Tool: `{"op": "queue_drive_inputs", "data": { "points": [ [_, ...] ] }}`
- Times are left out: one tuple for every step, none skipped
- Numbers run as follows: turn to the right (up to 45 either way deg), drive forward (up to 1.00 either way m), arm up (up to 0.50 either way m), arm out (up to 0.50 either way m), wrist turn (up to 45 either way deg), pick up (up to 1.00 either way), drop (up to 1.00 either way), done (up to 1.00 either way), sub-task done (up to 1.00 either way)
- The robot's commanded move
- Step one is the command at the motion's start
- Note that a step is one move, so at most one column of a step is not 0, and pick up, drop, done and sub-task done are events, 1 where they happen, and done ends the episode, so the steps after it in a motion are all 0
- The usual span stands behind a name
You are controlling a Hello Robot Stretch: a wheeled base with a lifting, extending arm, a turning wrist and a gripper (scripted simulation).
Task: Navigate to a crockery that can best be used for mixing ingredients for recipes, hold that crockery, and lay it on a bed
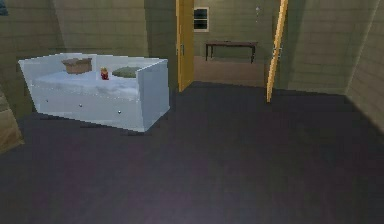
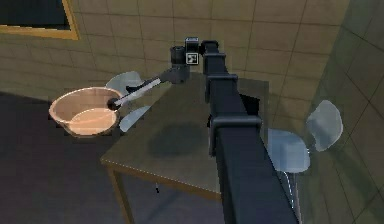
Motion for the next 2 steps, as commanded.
{"op": "queue_drive_inputs", "data": {
  "points": [
    [0.0,0.00,0.00,0.00,-45.0,0.00,0.00,0.00,0.00],
    [0.0,0.00,0.00,0.00,-9.0,0.00,0.00,0.00,0.00]
  ]
}}
